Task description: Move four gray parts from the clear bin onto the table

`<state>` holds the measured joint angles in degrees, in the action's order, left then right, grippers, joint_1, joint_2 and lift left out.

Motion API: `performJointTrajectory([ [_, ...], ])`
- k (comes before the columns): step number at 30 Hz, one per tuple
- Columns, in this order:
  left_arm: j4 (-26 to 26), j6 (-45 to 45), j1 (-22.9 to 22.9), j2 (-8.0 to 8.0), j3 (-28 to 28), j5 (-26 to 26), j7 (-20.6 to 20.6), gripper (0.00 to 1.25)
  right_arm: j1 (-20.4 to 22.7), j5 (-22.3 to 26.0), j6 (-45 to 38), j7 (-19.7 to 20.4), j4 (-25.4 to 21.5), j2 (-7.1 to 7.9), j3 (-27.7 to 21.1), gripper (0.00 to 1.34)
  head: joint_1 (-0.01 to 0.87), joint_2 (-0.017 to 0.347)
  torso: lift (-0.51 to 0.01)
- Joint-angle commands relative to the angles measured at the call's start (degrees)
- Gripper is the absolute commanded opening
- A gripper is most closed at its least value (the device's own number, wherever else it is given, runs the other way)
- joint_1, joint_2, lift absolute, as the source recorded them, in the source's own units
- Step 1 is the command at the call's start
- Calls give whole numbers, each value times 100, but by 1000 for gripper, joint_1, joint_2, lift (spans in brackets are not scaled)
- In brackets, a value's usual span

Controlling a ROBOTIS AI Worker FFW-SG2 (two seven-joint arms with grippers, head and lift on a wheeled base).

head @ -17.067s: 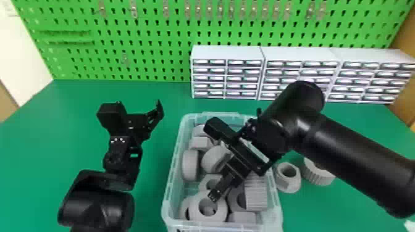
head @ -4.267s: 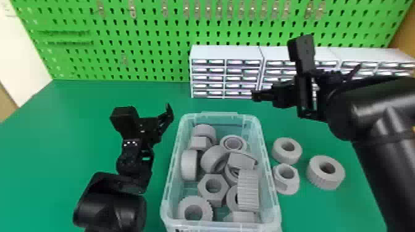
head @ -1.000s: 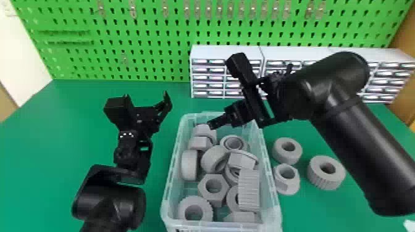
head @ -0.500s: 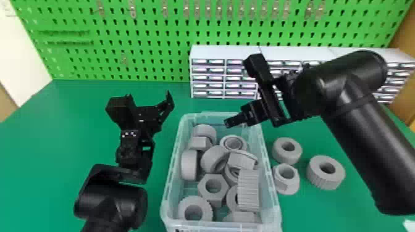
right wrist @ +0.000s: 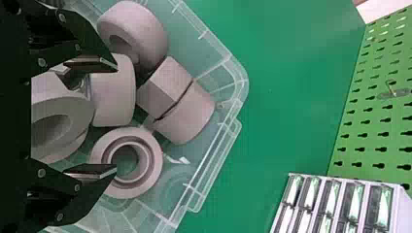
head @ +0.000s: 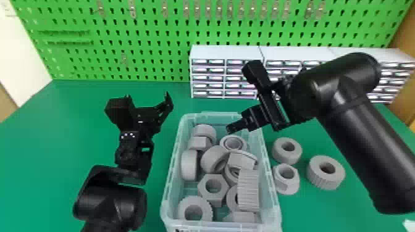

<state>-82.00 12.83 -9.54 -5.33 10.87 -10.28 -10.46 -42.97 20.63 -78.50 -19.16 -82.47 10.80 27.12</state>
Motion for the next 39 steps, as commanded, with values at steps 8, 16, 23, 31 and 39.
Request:
performJointTrajectory([
  [8,0,0,-39,6,20,9,0,1146,-54,134,309,0,451,-17,144,816,693,72,-52],
  [16,0,0,-31,6,-15,17,0,1146,-124,257,248,0,522,-61,320,816,693,72,-52],
  [23,0,0,31,6,-67,26,0,1146,-115,574,28,0,495,-61,514,816,693,72,-52],
  [31,0,0,48,6,-111,35,0,1146,-142,556,-288,0,478,10,768,816,693,72,-52],
  [39,0,0,75,6,-94,35,0,1146,-159,582,-394,0,478,27,848,815,693,72,-52],
])
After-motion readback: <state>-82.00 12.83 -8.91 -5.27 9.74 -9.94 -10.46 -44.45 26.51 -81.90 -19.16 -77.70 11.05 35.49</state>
